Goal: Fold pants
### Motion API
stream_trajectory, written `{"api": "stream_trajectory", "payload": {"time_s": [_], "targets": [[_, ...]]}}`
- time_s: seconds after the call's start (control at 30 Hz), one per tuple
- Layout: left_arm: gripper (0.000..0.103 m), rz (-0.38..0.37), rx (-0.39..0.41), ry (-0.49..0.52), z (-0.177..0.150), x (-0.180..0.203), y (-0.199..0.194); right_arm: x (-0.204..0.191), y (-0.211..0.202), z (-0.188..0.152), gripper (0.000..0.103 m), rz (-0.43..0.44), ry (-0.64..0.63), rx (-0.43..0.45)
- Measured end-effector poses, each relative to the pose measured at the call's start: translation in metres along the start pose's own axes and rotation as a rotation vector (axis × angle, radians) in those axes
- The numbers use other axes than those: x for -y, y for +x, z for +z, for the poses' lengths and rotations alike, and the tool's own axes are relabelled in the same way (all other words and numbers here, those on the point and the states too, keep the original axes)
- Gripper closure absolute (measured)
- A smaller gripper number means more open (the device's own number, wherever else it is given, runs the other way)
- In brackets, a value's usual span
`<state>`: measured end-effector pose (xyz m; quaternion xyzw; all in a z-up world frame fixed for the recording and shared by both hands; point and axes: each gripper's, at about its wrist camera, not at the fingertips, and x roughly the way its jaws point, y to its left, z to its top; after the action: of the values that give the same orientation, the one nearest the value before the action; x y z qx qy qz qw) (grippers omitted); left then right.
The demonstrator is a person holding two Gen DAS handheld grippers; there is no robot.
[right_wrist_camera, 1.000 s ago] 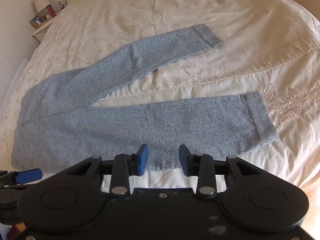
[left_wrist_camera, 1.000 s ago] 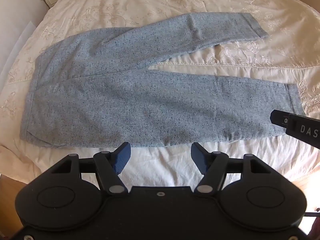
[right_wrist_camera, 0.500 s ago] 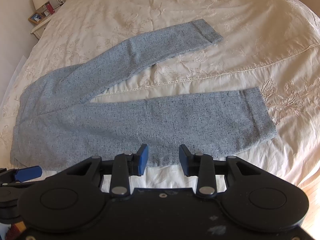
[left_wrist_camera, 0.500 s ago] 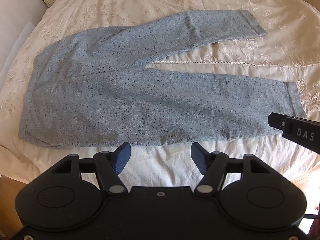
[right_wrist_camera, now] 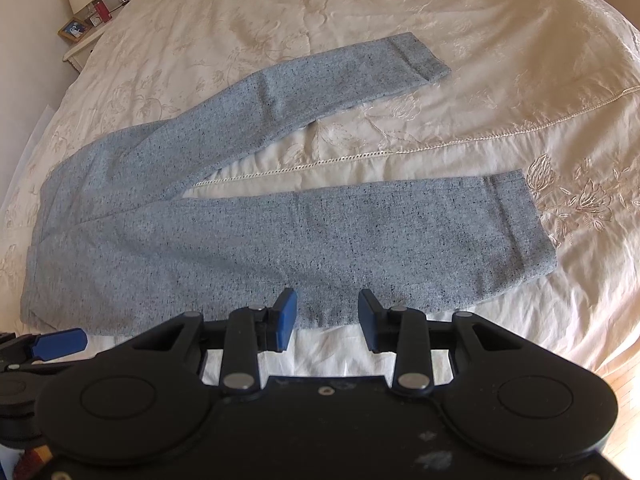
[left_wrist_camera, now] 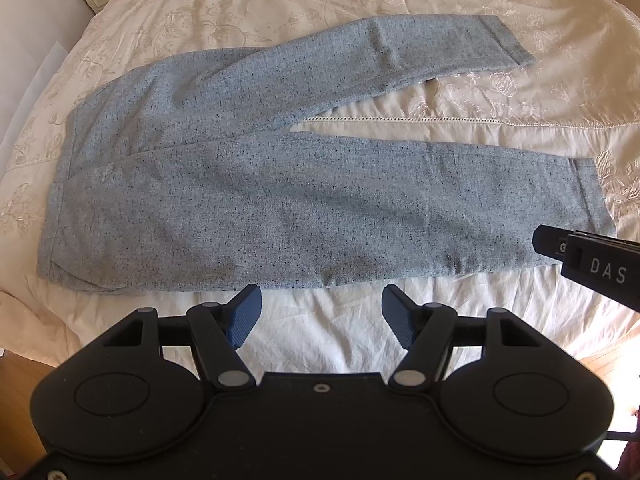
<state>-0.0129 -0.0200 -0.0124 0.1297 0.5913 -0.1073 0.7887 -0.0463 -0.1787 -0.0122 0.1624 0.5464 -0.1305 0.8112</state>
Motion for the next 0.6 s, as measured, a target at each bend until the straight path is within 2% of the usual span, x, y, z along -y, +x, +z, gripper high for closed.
{"api": "stream_trajectory", "payload": {"time_s": [0.6], "targets": [[0.034,0.006,-0.013,0.004,0.0027,0.0039,0.0008,0.0016,0.0007,0.0002,0.066,0.0,-0.003,-0.001]]}}
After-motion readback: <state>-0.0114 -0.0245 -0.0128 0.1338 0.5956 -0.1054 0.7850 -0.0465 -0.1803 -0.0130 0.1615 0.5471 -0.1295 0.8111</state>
